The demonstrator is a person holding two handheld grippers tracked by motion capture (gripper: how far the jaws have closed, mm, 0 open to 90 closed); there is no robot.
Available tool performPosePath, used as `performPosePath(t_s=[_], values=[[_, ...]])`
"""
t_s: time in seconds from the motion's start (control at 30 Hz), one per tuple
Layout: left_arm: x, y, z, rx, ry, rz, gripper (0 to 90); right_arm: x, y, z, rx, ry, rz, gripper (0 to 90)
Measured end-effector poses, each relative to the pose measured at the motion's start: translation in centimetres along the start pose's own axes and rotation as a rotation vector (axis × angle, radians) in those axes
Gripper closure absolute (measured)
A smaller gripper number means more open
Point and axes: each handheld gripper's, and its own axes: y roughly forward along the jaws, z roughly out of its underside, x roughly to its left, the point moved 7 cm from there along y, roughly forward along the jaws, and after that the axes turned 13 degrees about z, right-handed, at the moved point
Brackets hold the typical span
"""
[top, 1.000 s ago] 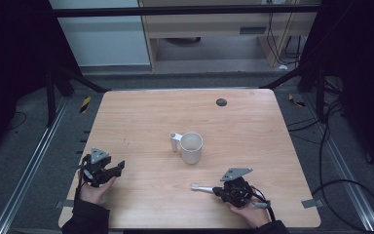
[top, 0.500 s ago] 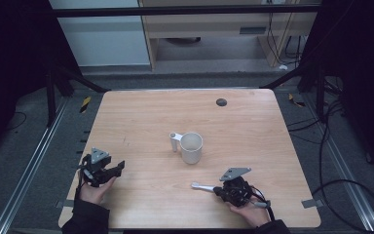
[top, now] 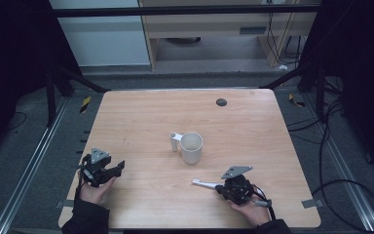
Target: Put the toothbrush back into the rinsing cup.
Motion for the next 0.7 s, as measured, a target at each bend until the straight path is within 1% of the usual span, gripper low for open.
performPosePath(t_s=[0.23,0.53,0.57,0.6,0.7], values=[[0.0,0.0,0.0,0.001,0.001,-0.001,41.1,0.1,0.1,-0.2,0.001,0.003,-0.001,89.7],[0.0,0.0,0.0,0.002,0.002,-0.002,41.1,0.5,0.6,-0.8,0.001,-0.007,-0.001,89.7],[0.0,0.0,0.0,0.002,0.002,-0.002,41.1,0.5,0.7,-0.9,-0.005,-0.012,-0.001,89.7],[0.0,0.0,0.0,0.003,0.002,-0.002,41.1,0.6,0.7,-1.0,0.001,-0.005,-0.003,89.7],[0.0,0.0,0.0,0.003,0.002,-0.002,41.1,0.6,1.0,-1.2,-0.001,-0.014,0.0,89.7]])
